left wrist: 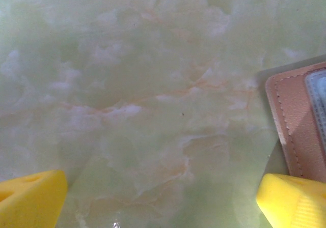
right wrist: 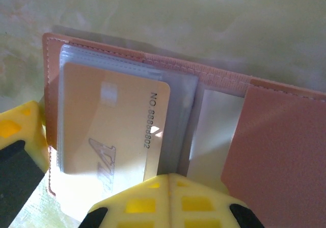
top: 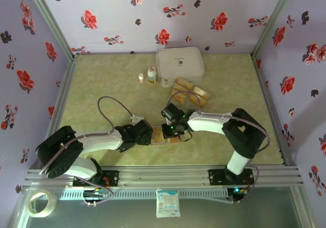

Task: Put the credit cards into the card holder
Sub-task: Insert the credit card into the card slot, then close the card holder at the bottom-center of the table.

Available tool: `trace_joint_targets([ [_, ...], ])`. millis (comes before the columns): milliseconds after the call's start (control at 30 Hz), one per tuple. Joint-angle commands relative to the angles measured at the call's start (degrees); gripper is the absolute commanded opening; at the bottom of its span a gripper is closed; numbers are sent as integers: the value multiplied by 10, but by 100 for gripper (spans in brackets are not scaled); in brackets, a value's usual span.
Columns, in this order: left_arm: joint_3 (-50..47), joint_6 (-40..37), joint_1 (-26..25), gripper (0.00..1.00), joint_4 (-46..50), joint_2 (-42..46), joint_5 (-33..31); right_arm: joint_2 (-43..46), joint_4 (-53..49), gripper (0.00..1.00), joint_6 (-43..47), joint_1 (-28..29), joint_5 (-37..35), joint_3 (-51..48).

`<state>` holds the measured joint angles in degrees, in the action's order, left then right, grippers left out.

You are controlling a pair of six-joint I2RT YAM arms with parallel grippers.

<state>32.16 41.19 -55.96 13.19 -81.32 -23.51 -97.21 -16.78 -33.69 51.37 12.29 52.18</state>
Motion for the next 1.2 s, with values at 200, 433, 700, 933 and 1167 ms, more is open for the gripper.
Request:
trace_joint_targets([
  [200,-7,-3,-2,100,-46,-35,32,-5,4,0,-16,8,18,22],
  [433,-18,12,4,100,-1,16,8,47,-44,17,-3,7,-18,20],
  [700,-36,19,22,100,82,134,-42,130,-142,68,40,0,-87,42],
  [933,-25,-7,36,100,125,246,-88,204,-184,99,52,-13,-240,47],
  [1167,-26,-4,45,100,105,302,-96,246,-172,99,13,-66,-320,19],
])
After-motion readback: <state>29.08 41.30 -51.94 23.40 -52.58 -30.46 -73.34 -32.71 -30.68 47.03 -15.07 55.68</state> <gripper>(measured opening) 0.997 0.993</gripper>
